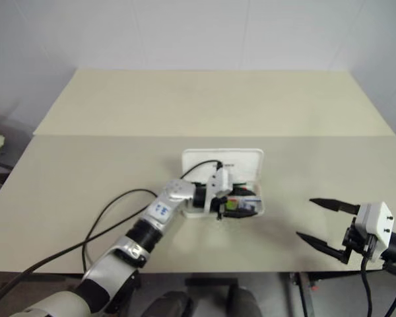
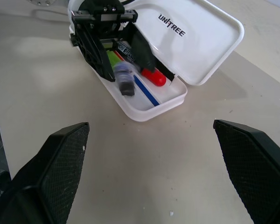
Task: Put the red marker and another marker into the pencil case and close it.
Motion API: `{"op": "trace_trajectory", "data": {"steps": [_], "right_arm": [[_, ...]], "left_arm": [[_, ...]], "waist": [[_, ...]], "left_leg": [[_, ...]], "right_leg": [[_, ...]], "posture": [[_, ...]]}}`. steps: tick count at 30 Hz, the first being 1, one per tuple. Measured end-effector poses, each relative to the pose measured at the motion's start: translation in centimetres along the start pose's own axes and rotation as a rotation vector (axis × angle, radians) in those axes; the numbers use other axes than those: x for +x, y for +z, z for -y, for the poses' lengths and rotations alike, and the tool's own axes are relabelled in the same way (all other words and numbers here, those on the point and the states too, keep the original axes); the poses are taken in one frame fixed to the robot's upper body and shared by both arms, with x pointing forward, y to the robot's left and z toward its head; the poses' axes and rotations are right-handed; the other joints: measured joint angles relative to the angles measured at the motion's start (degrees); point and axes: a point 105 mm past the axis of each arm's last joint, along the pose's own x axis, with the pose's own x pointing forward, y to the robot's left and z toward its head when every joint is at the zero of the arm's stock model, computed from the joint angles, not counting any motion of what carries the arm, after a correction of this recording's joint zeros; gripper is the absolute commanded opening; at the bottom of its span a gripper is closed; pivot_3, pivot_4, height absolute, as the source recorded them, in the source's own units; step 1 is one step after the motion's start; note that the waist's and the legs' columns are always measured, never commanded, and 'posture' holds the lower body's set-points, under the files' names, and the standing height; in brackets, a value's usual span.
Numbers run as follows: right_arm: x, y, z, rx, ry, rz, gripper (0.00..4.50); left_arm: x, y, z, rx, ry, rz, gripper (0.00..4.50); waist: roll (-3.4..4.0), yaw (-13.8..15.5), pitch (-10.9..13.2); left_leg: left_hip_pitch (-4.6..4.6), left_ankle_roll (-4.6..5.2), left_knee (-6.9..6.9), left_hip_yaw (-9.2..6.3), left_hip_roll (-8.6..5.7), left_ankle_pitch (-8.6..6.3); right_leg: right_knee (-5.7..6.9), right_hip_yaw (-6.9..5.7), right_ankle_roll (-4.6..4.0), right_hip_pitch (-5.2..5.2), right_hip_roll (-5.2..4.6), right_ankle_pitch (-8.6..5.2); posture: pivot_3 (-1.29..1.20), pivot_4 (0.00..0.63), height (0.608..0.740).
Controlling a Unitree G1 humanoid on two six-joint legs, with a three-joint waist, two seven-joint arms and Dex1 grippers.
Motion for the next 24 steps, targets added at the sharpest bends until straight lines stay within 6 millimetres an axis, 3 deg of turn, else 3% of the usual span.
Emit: {"op": "trace_trajectory", "data": {"steps": [2,3,8,12,18,21,24], "right_arm": [[0.1,0.1,0.1,-0.007,0.001,0.005,4.5],[0.1,0.1,0.1,-0.011,0.001,0.007,4.5],[0.6,0.2,0.1,-0.022,0.013,0.01,4.5],[1.3,0.3,0.2,-0.015,0.025,0.019,4.5],[2.2,0.6,0.4,-0.006,0.034,0.031,4.5],[2.4,0.7,0.6,-0.004,0.029,0.034,4.5],[2.4,0.7,0.6,-0.003,0.031,0.034,4.5]], "left_arm": [[0.0,0.2,0.0,-0.005,-0.007,0.013,4.39],[0.0,0.3,0.1,-0.008,-0.011,0.019,4.46],[-0.7,1.5,-0.3,0.011,0.006,0.062,4.46],[-2.5,2.9,-0.9,0.049,0.056,0.098,4.46],[-5.8,1.1,-0.9,0.041,0.15,0.026,4.46],[-6.5,0.9,-1.1,0.047,0.166,0.004,3.8],[-6.5,0.8,-0.9,0.047,0.158,0.001,2.79]], "waist": [[0.0,0.0,0.0],[0.0,0.0,0.0],[0.0,-0.1,0.0],[0.01,-0.2,0.0],[0.02,-0.1,0.0],[0.02,0.2,0.0],[0.02,0.2,0.0]], "left_leg": [[0.0,0.0,0.02,0.0,0.0,0.0],[0.0,0.0,0.05,0.0,0.0,0.0],[0.0,0.0,0.09,0.0,0.01,0.0],[0.01,0.0,0.1,-0.01,0.03,0.0],[0.01,0.0,0.13,-0.04,0.0,0.0],[0.0,0.0,0.19,-0.1,-0.02,0.0],[0.0,0.0,0.19,-0.11,-0.06,0.0]], "right_leg": [[0.0,0.0,0.0,0.0,0.0,0.0],[0.01,0.0,0.0,0.01,0.0,0.0],[0.0,0.01,0.01,0.03,0.0,0.0],[0.02,0.01,0.01,0.03,0.01,0.0],[0.03,0.01,0.0,0.03,0.0,0.0],[0.02,-0.01,0.0,0.1,-0.01,0.01],[0.0,-0.01,0.02,0.13,-0.02,0.01]], "posture": [[0.0,0.15,0.74],[0.0,0.15,0.74],[0.0,0.15,0.74],[0.0,0.15,0.74],[0.0,0.15,0.74],[0.0,0.15,0.74],[0.0,0.15,0.74]]}}
